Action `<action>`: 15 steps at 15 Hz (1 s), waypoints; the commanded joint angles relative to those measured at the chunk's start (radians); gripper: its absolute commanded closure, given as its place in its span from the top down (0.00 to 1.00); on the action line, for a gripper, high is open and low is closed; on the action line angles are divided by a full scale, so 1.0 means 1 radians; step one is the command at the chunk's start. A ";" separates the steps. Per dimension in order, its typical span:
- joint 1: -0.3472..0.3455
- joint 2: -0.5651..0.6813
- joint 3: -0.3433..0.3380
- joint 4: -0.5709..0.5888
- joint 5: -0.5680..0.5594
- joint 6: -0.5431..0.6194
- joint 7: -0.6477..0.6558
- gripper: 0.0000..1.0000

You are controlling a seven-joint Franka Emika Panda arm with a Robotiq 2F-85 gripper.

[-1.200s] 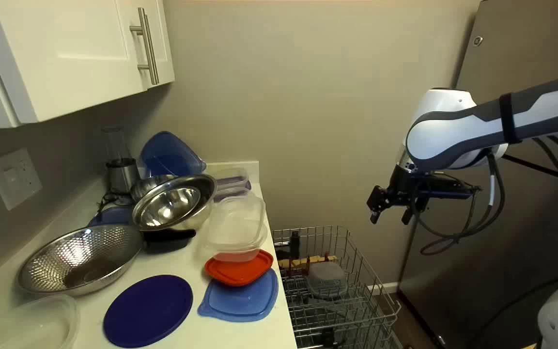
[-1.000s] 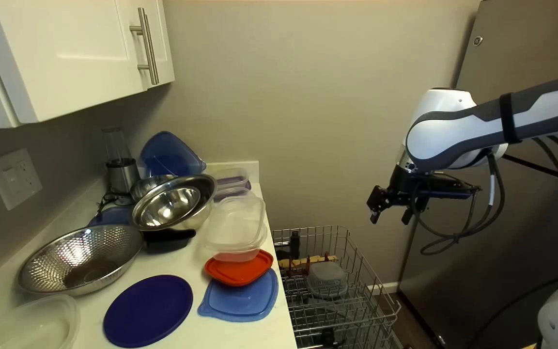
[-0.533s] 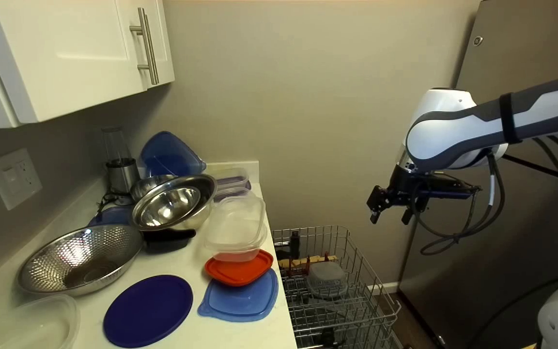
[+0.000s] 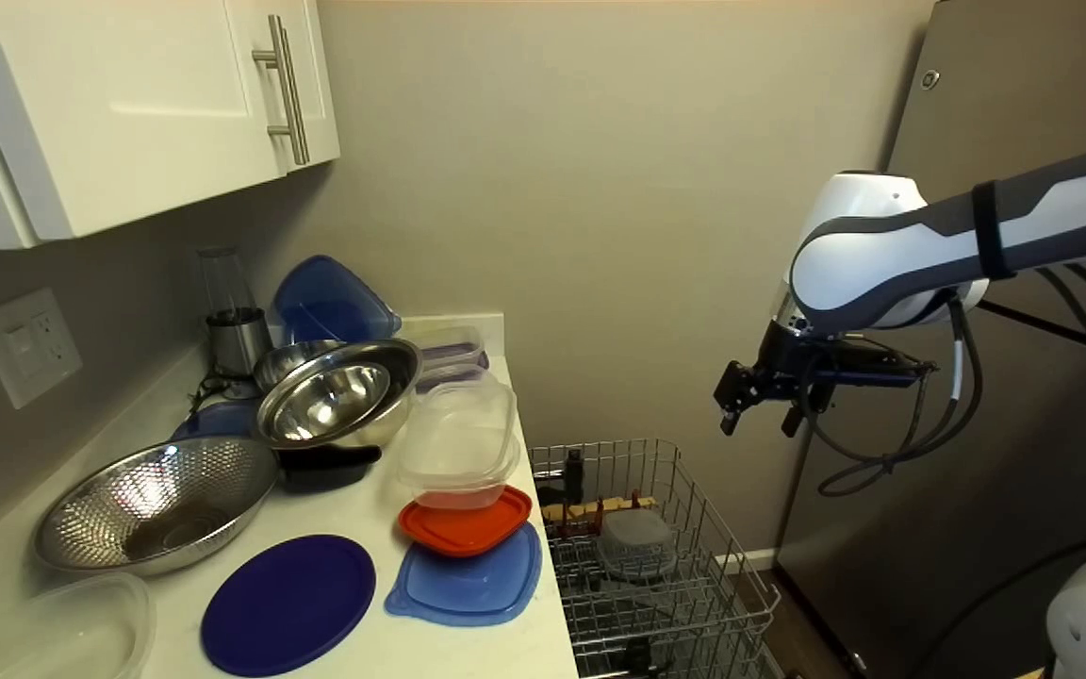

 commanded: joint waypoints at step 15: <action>-0.045 0.541 0.004 0.202 -0.231 0.395 -0.108 1.00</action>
